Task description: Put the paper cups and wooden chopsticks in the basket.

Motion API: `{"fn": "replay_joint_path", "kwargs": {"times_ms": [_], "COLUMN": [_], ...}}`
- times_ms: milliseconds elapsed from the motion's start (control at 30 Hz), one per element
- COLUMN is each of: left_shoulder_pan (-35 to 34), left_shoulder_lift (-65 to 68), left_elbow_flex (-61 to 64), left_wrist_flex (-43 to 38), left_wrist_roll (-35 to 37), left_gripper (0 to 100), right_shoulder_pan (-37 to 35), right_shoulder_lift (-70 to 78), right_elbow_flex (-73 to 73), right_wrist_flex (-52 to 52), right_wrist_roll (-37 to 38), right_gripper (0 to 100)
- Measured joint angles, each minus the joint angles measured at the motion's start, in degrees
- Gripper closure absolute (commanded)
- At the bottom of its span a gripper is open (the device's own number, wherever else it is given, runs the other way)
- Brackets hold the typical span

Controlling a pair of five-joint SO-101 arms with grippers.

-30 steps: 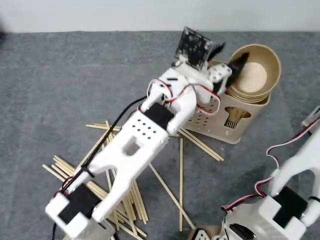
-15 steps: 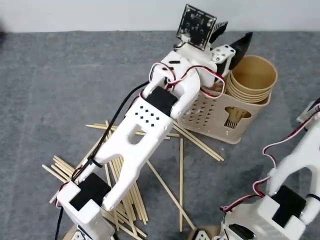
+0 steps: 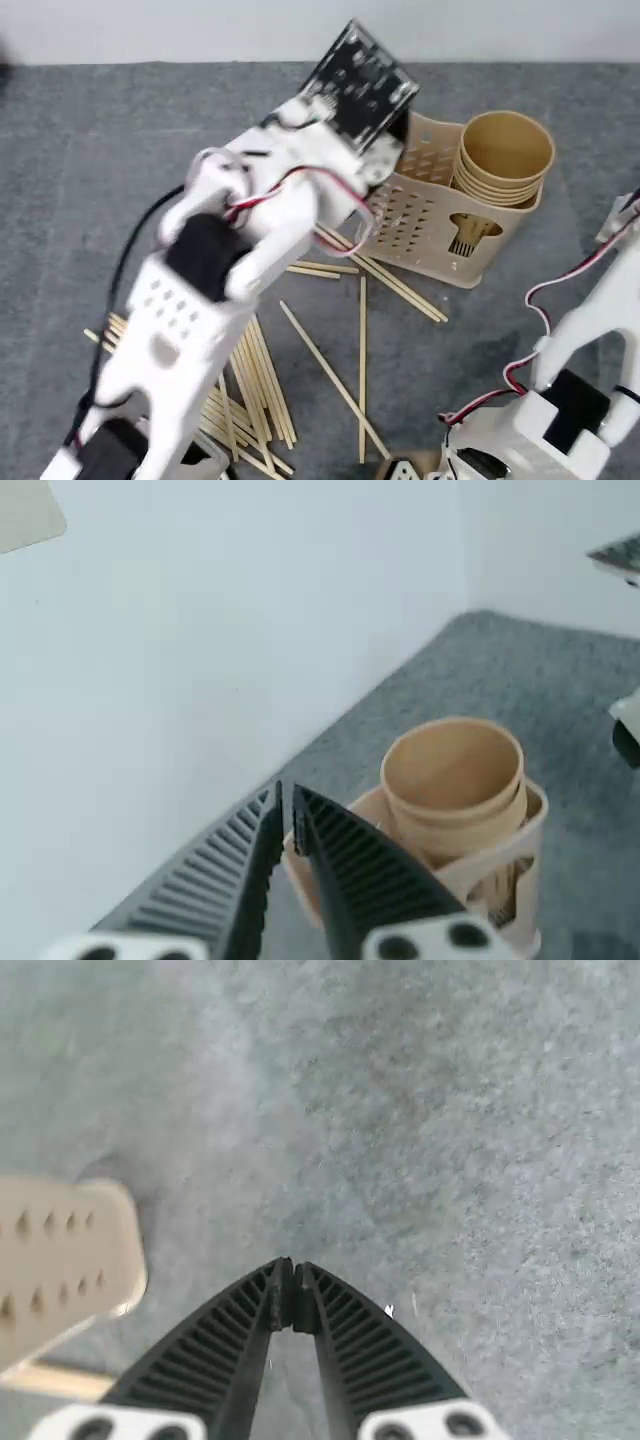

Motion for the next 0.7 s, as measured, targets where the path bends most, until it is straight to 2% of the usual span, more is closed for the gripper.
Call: {"fn": "replay_joint_path", "kwargs": {"times_ms": [200, 400, 533, 700], "left_shoulder_pan": [-12.2, -29.9, -41.1, -50.1], "left_shoulder_lift": [-8.3, -15.1, -20.0, -26.5], "left_elbow_flex": [0.0, 0.0, 2.6, 15.6], "left_wrist_flex": [14.8, 28.3, 31.5, 31.0], "left_wrist_roll": [-0.4, -0.8, -0.9, -2.9], "left_gripper": [99, 99, 99, 99], "right_shoulder_pan": [-8.0, -14.7, -21.2, -32.6], "right_shoulder_lift": [0.0, -4.4, -9.7, -14.6], "right_elbow_flex": [-5.4, -6.1, -6.1, -4.8], "right_wrist_flex": [12.8, 13.5, 13.5, 13.5], "right_wrist_roll": [6.2, 6.8, 6.8, 6.8], "right_gripper": [98.3, 98.5, 98.3, 98.3]}}
